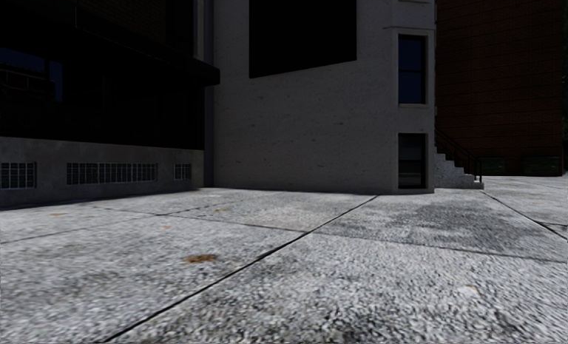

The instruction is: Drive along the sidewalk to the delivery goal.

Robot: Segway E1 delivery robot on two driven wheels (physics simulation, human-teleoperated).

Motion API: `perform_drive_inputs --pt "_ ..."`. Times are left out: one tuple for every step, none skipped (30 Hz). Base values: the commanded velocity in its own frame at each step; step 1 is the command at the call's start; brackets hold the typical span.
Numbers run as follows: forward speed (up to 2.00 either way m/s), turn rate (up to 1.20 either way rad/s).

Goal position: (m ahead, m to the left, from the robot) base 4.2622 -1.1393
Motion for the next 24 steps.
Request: perform_drive_inputs --pt "2.0 -0.27" --pt "2.0 -0.27" --pt "2.0 -0.27" --pt "2.0 -0.27" --pt "2.0 -0.28" --pt "2.0 -0.28" --pt "2.0 -0.28" --pt "2.0 -0.28" --pt "2.0 -0.28" --pt "2.0 -0.28" --pt "2.0 -0.28" --pt "2.0 -0.29" --pt "2.0 -0.29" --pt "2.0 -0.31" --pt "2.0 -0.34" --pt "2.0 -0.37" --pt "2.0 -0.37" --pt "2.0 -0.39" --pt "2.0 -0.4" --pt "2.0 -0.4" --pt "2.0 -0.4" --pt "2.0 -0.4" --pt "2.0 -0.4" --pt "2.0 -0.4"
